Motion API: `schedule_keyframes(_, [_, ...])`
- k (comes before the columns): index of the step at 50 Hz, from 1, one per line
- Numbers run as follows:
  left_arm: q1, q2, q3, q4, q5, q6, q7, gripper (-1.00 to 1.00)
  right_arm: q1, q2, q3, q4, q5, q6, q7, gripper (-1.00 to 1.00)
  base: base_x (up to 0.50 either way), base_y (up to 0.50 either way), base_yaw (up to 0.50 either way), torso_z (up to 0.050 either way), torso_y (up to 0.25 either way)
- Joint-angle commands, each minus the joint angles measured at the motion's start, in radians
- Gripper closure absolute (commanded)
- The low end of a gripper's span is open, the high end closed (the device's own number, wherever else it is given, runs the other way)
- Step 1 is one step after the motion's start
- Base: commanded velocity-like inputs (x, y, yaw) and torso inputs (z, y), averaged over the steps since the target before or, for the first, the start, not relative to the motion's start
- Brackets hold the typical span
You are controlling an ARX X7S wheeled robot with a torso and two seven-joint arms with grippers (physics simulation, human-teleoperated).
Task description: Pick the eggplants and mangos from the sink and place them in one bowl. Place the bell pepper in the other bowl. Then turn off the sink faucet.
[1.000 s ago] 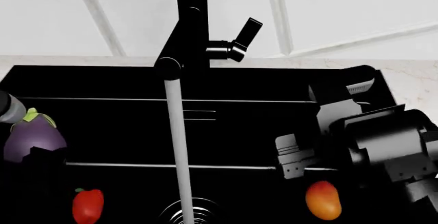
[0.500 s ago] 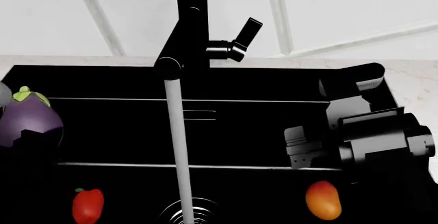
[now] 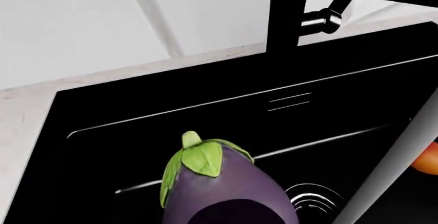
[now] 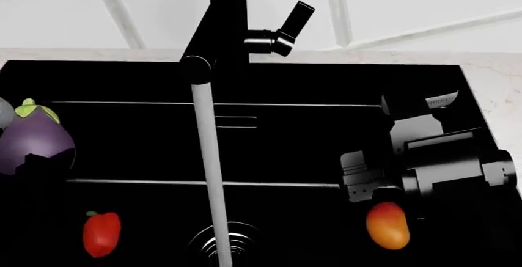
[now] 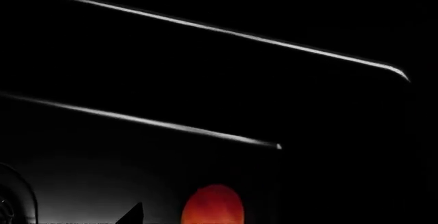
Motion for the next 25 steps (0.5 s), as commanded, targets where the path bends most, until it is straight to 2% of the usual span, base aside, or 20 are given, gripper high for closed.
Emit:
schedule_keyframes(1, [-0.007, 0.011, -0.012, -0.008, -0.035, 0.03, -0.003, 1.0, -0.003, -0.006, 0.042, 0.003, -0.047, 0.001, -0.012, -1.0, 0.0, 0.0, 0.0, 0.002, -0.139])
schedule_keyframes(25, [-0.002, -0.004, -0.008, 0.002, -0.055, 0.044, -0.015, 1.0, -0.001, -0.003, 0.112, 0.002, -0.15, -0.01, -0.008, -1.0, 0.0, 0.0, 0.0, 0.002, -0.138])
